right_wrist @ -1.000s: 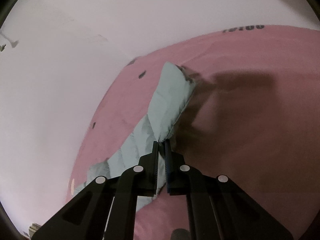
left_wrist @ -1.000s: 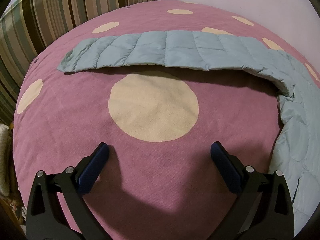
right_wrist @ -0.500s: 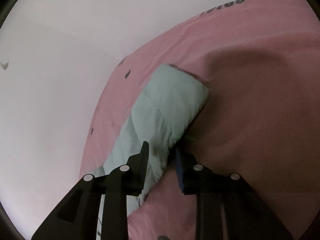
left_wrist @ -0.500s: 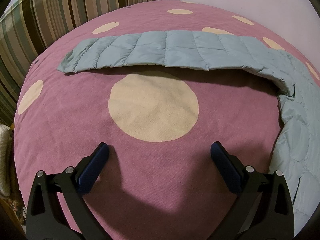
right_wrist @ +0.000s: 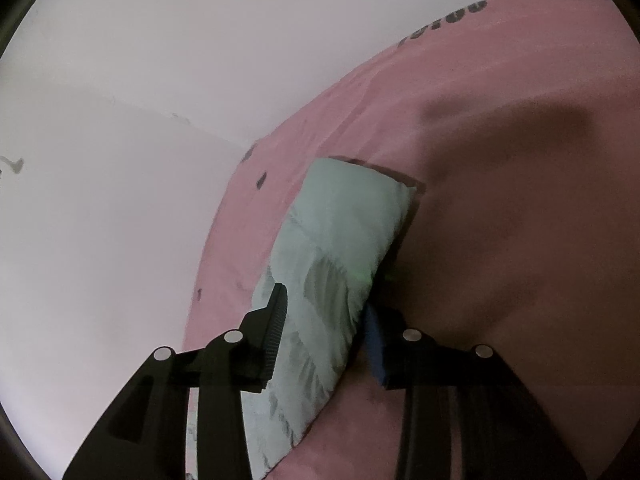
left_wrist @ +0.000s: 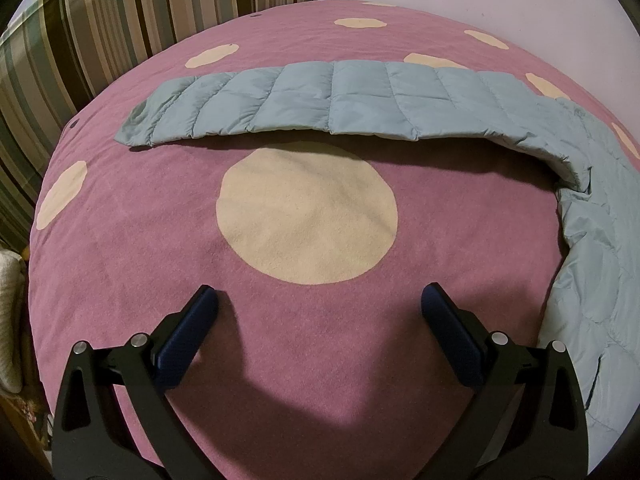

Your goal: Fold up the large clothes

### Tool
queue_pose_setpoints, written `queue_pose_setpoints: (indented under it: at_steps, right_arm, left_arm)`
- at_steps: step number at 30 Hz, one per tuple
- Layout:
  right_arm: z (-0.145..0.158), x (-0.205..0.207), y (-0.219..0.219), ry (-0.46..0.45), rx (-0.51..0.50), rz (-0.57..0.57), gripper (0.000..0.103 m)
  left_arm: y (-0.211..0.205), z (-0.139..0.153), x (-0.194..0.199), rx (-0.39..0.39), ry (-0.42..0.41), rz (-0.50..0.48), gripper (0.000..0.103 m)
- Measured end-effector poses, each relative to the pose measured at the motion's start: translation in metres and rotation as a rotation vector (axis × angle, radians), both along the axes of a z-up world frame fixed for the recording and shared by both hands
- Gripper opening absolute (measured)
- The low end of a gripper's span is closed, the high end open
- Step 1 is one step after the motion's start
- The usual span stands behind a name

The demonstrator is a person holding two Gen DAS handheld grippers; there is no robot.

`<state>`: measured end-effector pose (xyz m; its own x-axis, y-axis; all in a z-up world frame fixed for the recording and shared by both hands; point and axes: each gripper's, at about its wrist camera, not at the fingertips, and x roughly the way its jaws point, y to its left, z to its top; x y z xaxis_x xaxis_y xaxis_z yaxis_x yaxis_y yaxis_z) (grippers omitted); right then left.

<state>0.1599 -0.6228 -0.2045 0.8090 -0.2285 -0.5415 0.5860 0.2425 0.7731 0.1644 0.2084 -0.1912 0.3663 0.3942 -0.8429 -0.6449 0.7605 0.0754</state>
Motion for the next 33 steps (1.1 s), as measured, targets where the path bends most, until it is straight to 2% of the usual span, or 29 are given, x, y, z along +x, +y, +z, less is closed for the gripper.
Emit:
queue_pose_setpoints:
  at_steps: [1,3,4,7,12,19,28,33]
  right_arm:
    - [-0.003,-0.002,0.000,0.014,-0.012,0.005,0.035]
    - [-0.001,0.017,0.004,0.055,-0.036,0.030,0.011]
    - [0.000,0.025,0.005,0.067,-0.037,0.051,0.009]
    - [0.012,0.038,0.016,0.087,-0.083,0.075,0.008]
    - [0.055,0.069,0.057,0.083,-0.233,0.167,0.007]
    - [0.108,0.156,0.167,0.065,-0.426,0.428,0.007]
    - [0.112,0.262,0.332,0.090,-0.561,0.765,0.007]
    - [0.102,0.285,0.423,0.110,-0.638,0.930,0.007]
  left_arm:
    - [0.000,0.000,0.000,0.000,0.000,0.000,0.101]
    - [0.000,0.000,0.000,0.002,0.001,0.000,0.101]
    - [0.000,0.000,0.000,0.001,0.001,0.000,0.101]
    - [0.000,-0.001,0.000,0.003,0.002,0.001,0.101]
    - [0.000,-0.001,0.000,0.006,0.004,0.001,0.101]
    - [0.000,0.000,0.000,0.006,0.004,0.000,0.101]
    - [-0.001,0.000,-0.001,0.000,0.000,0.001,0.101]
    - [-0.001,0.000,-0.001,0.000,-0.001,0.002,0.101]
